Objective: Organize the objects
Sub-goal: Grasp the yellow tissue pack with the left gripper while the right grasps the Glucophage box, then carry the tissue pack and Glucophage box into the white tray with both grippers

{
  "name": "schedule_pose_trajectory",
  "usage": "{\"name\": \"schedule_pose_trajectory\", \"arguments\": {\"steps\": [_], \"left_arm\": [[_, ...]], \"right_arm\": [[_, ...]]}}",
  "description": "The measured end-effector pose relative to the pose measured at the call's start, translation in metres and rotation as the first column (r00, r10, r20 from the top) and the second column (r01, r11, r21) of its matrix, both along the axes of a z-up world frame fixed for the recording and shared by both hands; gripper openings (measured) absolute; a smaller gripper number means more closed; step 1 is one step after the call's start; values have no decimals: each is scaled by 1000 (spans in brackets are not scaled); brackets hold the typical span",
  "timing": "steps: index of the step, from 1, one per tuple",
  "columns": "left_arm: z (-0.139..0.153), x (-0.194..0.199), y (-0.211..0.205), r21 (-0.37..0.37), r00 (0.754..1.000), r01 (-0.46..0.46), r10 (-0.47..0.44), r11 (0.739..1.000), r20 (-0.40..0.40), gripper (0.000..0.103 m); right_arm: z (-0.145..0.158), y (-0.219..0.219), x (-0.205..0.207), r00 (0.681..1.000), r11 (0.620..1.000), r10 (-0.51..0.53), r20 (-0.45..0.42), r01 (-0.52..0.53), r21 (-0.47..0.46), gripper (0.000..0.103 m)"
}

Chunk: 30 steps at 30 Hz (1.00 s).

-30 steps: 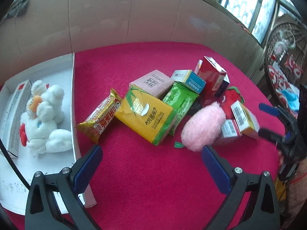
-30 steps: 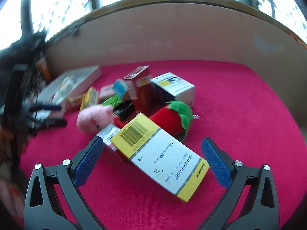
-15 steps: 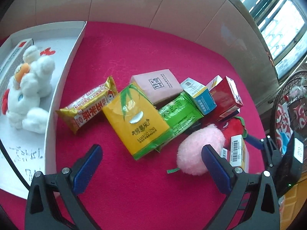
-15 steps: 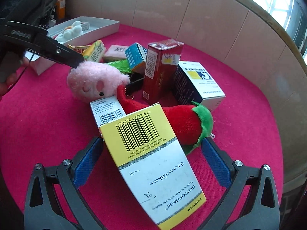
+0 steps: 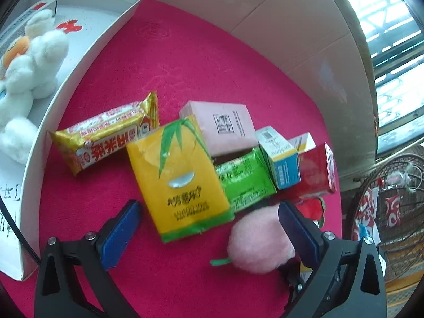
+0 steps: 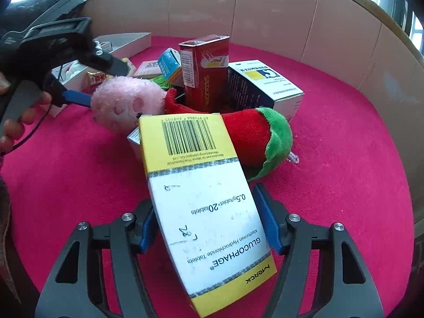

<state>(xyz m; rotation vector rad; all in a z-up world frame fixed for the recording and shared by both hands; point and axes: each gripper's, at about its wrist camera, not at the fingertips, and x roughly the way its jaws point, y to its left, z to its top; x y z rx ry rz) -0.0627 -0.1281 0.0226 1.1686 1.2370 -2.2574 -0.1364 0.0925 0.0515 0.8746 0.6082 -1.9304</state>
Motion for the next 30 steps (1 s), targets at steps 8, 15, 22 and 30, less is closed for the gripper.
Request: {"name": "schedule_pose_trajectory", "arguments": {"steps": [8, 15, 22, 30], "left_arm": [[-5, -9, -8, 12, 998, -35, 36, 999, -52, 99], [-8, -2, -13, -27, 996, 32, -34, 999, -76, 50], [-5, 10, 2, -125, 989, 90, -103, 988, -103, 49], [17, 22, 12, -216, 976, 120, -155, 969, -153, 49]], "right_arm": [[0, 2, -1, 1000, 1000, -13, 6, 13, 0, 65], [0, 0, 2, 1000, 1000, -27, 7, 27, -2, 65], [3, 0, 3, 999, 999, -43, -4, 43, 0, 65], [15, 17, 3, 993, 987, -120, 12, 121, -105, 61]]}}
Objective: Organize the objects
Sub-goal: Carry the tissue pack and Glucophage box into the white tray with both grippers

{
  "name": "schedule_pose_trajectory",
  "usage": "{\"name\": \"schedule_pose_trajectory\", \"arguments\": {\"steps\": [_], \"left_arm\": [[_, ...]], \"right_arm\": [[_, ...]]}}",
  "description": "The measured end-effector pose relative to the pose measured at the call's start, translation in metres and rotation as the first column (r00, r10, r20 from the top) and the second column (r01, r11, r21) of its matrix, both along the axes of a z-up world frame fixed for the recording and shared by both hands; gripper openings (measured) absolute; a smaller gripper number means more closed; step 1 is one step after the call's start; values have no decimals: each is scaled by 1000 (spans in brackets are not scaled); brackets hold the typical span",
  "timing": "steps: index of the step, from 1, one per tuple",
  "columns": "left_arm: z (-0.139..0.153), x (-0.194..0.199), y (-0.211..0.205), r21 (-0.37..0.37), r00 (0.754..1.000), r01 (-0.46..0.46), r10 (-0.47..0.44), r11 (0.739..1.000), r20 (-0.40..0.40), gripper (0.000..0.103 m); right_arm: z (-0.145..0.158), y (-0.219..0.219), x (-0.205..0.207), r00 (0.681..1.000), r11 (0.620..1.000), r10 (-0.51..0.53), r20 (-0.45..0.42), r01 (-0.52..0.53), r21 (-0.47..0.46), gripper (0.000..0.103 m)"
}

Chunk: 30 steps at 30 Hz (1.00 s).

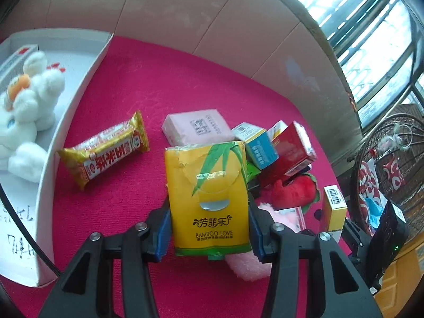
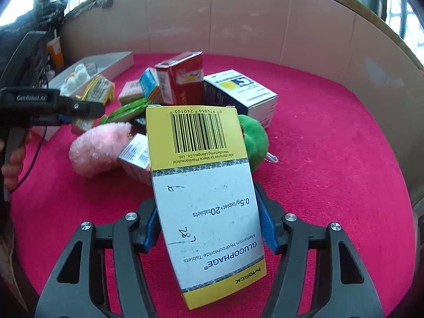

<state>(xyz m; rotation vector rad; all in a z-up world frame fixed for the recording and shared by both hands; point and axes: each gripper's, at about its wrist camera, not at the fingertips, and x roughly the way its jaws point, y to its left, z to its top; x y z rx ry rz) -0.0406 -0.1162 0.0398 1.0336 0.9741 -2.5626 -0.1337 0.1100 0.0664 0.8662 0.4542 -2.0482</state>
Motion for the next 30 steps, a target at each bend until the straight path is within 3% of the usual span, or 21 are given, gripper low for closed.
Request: {"name": "schedule_pose_trajectory", "arguments": {"steps": [6, 20, 30], "left_arm": [[30, 16, 7, -171, 996, 6, -20, 985, -82, 49], [66, 65, -12, -308, 983, -85, 28, 948, -183, 49], [86, 101, -66, -374, 977, -177, 119, 910, -175, 49]], "right_arm": [[1, 1, 21, 999, 998, -18, 33, 20, -60, 61], [59, -41, 62, 998, 991, 51, -47, -56, -120, 61], [90, -113, 84, 982, 963, 190, 8, -185, -199, 61]]}}
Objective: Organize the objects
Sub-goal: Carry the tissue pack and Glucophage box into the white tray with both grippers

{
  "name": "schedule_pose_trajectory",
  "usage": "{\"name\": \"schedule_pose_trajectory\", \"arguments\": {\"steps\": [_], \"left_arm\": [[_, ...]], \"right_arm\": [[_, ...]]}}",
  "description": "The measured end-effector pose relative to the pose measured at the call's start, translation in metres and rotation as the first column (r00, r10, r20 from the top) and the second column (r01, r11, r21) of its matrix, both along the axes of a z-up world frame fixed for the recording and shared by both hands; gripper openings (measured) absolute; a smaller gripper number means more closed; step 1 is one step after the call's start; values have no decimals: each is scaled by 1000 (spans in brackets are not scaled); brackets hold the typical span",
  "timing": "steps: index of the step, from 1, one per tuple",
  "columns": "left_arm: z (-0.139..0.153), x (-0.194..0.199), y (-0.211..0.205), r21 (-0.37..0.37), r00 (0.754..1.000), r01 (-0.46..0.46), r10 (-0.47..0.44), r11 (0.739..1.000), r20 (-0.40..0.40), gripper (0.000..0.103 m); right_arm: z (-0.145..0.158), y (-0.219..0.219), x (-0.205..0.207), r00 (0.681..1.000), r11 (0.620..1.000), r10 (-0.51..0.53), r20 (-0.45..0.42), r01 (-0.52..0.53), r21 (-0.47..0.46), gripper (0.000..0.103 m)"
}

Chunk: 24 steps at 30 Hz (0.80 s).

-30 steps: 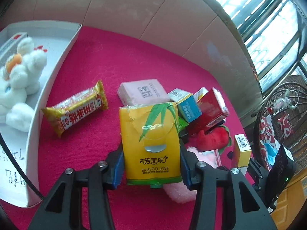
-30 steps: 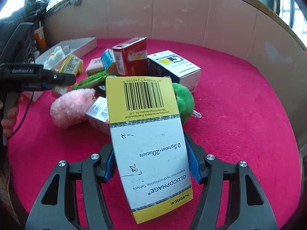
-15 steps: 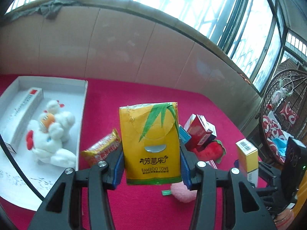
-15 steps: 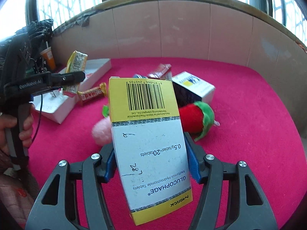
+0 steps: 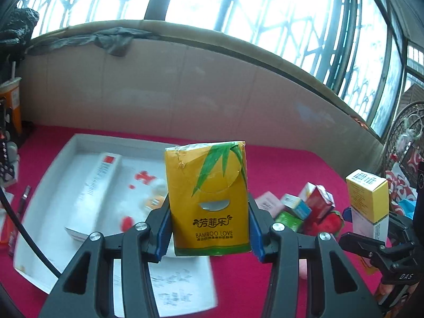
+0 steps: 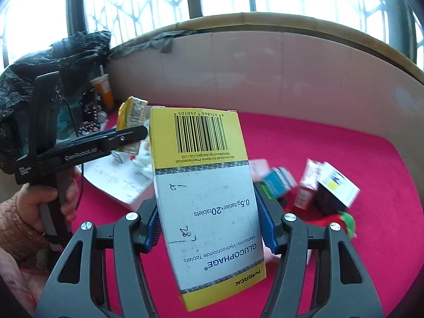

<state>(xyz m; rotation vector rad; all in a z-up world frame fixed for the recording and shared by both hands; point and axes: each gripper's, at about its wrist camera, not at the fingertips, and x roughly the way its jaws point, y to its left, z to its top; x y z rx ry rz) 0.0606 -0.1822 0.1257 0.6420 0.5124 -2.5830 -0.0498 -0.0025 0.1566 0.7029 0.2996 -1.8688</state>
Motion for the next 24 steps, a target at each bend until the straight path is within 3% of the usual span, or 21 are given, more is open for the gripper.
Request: {"name": "schedule_pose_trajectory", "arguments": {"steps": [10, 16, 19, 24], "left_arm": [[11, 25, -69, -73, 992, -95, 101, 993, 77, 49], [-6, 20, -108, -4, 985, -120, 120, 993, 123, 49], [-15, 10, -121, 23, 982, -121, 116, 992, 148, 49], [-24, 4, -133, 5, 968, -165, 161, 986, 190, 51]], "right_arm": [[-5, -91, 6, 987, 997, 75, 146, -77, 9, 61], [-18, -140, 1, 979, 997, 52, 197, -61, 39, 61], [-26, -162, -8, 959, 998, 44, 281, -55, 30, 61], [-38, -201, -24, 912, 1000, 18, 409, -25, 12, 61]]}}
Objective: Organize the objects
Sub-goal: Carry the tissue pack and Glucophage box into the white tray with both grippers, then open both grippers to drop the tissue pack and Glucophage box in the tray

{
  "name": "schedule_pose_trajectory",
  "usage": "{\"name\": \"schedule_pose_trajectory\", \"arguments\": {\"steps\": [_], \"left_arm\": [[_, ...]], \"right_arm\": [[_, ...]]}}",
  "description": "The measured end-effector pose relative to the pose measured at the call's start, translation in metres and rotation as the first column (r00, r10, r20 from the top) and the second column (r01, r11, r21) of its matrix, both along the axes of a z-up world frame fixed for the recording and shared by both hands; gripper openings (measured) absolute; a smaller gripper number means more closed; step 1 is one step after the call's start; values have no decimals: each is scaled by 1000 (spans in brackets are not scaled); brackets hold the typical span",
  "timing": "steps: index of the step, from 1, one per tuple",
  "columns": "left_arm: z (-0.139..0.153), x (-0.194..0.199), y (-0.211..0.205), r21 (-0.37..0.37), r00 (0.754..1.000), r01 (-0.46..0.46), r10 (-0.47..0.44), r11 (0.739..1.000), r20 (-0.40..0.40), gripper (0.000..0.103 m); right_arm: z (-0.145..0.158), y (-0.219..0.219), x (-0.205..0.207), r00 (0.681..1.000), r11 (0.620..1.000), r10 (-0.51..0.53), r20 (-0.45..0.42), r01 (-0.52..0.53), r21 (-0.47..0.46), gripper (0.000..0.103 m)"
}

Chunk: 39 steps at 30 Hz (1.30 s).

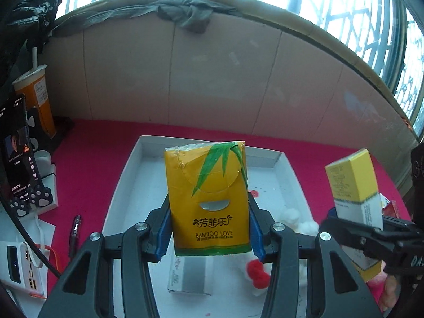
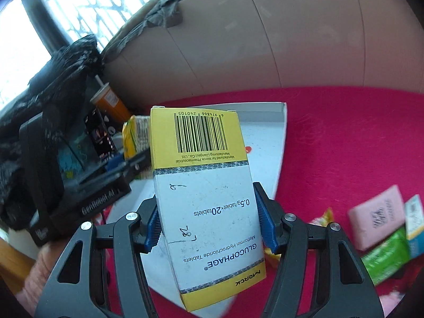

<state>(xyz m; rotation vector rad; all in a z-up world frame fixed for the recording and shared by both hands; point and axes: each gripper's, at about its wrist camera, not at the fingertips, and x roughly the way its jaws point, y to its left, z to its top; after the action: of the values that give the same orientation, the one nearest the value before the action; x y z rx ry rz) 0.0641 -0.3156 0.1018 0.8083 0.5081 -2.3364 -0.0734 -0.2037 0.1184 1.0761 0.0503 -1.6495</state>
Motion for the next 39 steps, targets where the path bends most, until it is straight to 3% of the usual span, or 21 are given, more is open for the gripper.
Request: {"name": "schedule_pose_trajectory", "arguments": {"steps": [3, 7, 10, 11, 13, 14, 16, 28, 30, 33, 35, 39], "left_arm": [[-3, 5, -5, -6, 999, -36, 36, 999, 16, 51], [-6, 12, -11, -8, 997, -67, 67, 998, 34, 56], [-6, 17, -13, -9, 997, -77, 77, 997, 31, 79], [-5, 19, -11, -13, 997, -77, 78, 997, 24, 84], [-4, 20, -10, -17, 997, -75, 76, 997, 17, 90], [-4, 20, -9, -16, 997, -77, 77, 997, 14, 100], [-3, 21, -7, -17, 996, -85, 85, 996, 6, 103], [16, 6, 47, -74, 1000, -20, 18, 997, -23, 103], [20, 4, 60, -79, 999, -3, 0, 997, -40, 103], [24, -4, 87, -76, 994, 75, -81, 994, -71, 103], [22, -14, 104, -80, 989, 132, -137, 988, -60, 103], [11, -39, 140, -56, 960, 277, -279, 959, -22, 103]], "right_arm": [[-7, -23, -6, 998, 1000, -11, 66, 11, -2, 61], [-15, -47, -6, 996, 1000, -18, 85, 18, 6, 61], [-17, -56, -6, 997, 1000, -27, 72, 27, 4, 64], [-17, -56, -5, 997, 1000, -29, 65, 29, 0, 76], [-15, -51, -3, 998, 999, -34, 46, 35, -17, 90], [-14, -49, -2, 999, 999, -33, 32, 34, -27, 90], [-10, -41, 0, 999, 999, -42, 2, 42, -31, 90], [20, 86, -18, 975, 972, -200, -100, 185, -142, 90], [31, 114, -20, 949, 961, -252, -187, 223, -160, 90], [48, 163, -28, 885, 932, -355, -301, 310, -188, 90], [55, 200, -38, 853, 911, -409, -323, 359, -205, 90], [48, 260, -52, 819, 884, -467, -334, 439, -158, 90]]}}
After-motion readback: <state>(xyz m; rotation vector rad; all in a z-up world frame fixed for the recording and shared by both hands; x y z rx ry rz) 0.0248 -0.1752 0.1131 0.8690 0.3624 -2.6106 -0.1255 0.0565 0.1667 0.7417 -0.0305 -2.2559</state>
